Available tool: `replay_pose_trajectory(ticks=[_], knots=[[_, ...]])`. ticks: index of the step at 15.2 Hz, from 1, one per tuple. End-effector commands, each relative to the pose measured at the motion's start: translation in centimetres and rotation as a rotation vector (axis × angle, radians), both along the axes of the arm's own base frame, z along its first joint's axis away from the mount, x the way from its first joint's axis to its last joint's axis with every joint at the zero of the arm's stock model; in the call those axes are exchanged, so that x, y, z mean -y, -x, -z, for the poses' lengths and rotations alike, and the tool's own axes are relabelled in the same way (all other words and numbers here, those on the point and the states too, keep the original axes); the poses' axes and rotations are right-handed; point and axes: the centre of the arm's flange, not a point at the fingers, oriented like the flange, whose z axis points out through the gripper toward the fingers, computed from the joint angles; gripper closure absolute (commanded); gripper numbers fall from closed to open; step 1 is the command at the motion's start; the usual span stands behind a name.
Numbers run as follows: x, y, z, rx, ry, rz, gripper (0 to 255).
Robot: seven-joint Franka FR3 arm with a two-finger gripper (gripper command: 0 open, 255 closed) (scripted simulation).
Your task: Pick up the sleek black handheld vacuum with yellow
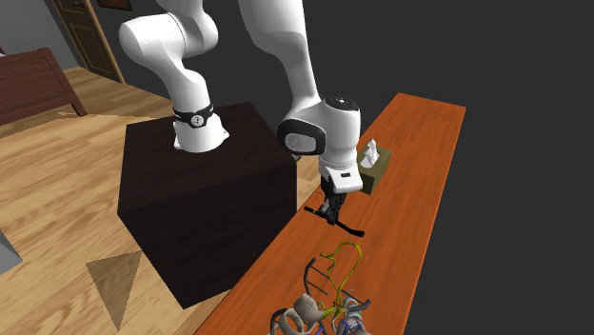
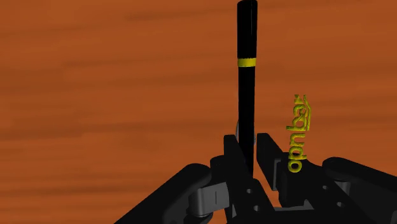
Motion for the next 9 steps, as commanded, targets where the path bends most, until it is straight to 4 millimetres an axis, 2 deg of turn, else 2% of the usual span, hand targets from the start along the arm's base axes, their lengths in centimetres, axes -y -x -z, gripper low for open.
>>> replay_pose_trajectory(ticks=[1, 9], knots=[[0.1, 0.0, -1.0, 0.0, 0.0, 0.0, 255], [0.1, 0.0, -5.3, 0.0, 0.0, 0.0, 255]])
